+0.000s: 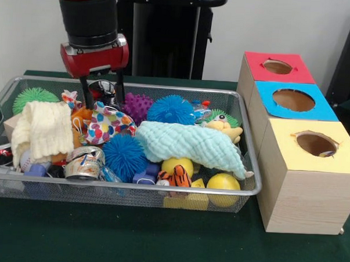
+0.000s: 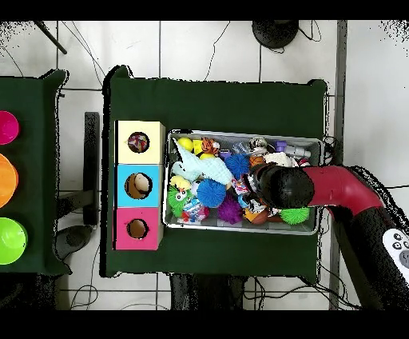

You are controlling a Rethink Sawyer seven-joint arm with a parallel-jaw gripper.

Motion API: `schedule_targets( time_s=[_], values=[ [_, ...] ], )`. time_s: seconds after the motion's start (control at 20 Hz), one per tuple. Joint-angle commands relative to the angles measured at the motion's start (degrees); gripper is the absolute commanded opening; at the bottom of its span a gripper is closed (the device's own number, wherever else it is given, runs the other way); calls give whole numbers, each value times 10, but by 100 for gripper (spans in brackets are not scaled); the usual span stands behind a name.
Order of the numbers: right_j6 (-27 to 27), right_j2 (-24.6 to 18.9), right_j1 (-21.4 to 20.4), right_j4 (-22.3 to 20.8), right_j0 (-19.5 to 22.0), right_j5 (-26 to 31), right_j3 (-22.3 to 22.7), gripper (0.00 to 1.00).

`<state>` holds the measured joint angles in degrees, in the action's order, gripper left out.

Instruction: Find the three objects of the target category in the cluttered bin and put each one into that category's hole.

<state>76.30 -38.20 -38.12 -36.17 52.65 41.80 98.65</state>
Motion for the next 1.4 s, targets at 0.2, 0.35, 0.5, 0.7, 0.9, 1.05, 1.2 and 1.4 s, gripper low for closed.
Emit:
schedule_targets(
  time_s=[0.2,0.35,0.5,0.7,0.9,1.05,1.2,1.4],
  values=[
    [-48,12,35,-75,-2,-52,45,100],
    [-51,15,58,-87,2,-57,31,100],
    [-52,16,79,-99,4,-66,18,100],
    [-51,19,100,-111,7,-78,8,100],
    [-48,20,111,-120,9,-84,2,100],
    [-54,17,112,-121,10,-79,-2,100],
    [-55,14,112,-124,13,-78,-5,100],
    [-62,12,117,-128,22,-81,-5,100]
  ],
)
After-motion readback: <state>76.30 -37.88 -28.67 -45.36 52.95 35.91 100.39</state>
